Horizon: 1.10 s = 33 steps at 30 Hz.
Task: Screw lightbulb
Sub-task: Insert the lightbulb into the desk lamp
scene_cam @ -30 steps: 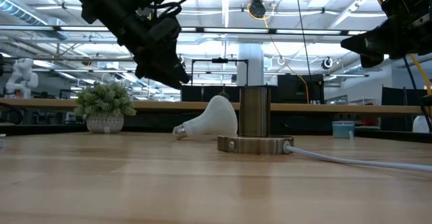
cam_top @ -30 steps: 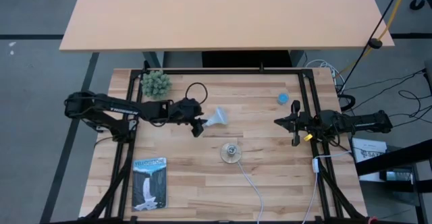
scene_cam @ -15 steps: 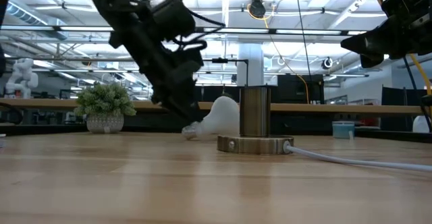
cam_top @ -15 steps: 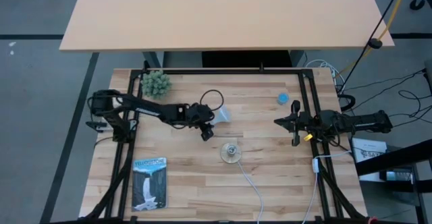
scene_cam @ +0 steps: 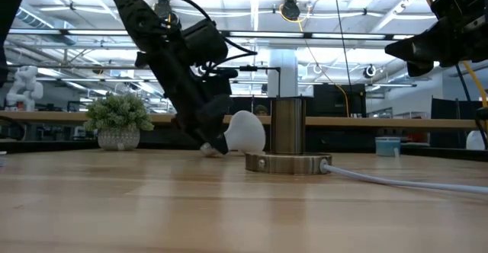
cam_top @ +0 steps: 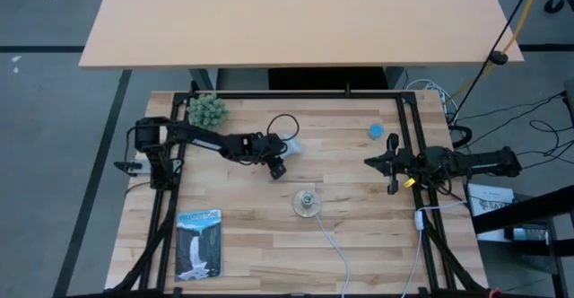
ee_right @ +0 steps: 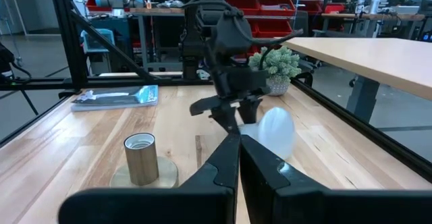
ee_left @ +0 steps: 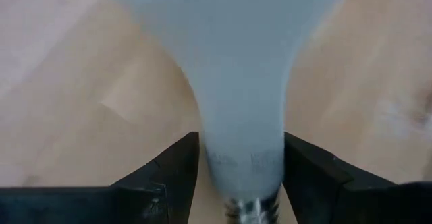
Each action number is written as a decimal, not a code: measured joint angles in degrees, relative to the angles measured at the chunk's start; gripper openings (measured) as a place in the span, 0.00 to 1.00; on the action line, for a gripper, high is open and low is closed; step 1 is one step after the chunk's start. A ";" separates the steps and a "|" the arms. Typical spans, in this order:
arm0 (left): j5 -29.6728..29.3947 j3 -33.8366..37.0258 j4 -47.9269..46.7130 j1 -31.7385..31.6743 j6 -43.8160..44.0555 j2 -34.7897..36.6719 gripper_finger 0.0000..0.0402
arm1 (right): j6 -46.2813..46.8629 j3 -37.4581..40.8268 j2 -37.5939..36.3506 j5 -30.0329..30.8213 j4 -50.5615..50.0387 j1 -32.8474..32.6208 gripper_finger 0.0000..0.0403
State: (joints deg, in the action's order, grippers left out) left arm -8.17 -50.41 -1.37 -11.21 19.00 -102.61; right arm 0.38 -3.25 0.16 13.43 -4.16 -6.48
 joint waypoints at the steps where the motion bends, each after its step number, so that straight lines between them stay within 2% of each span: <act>1: -0.14 0.00 0.44 -0.22 -0.03 0.00 0.48 | 0.01 0.00 0.00 0.00 0.02 0.02 0.02; 8: -0.18 0.00 2.73 -0.97 -2.70 0.00 0.36 | 0.00 0.00 -0.01 0.00 0.02 0.00 0.02; 19: -0.01 0.02 6.62 0.99 -5.31 1.46 0.36 | 0.02 0.00 0.00 0.00 0.00 0.00 0.02; 25: -0.81 0.04 13.63 4.57 -9.92 7.51 0.36 | 0.91 0.00 0.00 -0.02 0.00 0.01 0.02; 27: -2.69 0.23 15.65 5.75 -10.59 9.70 0.36 | 5.68 0.00 -0.01 -0.42 0.01 0.02 0.02; 29: -3.74 1.35 19.51 6.96 -10.64 10.97 0.36 | 10.72 0.00 0.00 -1.28 -0.05 0.01 0.02; 33: -3.94 4.76 30.64 9.98 -10.54 10.68 0.36 | 10.04 -0.02 0.65 -2.91 -0.24 0.00 0.01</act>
State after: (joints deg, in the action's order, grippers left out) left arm -12.12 -45.65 29.28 -1.23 8.45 -91.93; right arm 10.43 -3.27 0.82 10.52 -4.41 -6.48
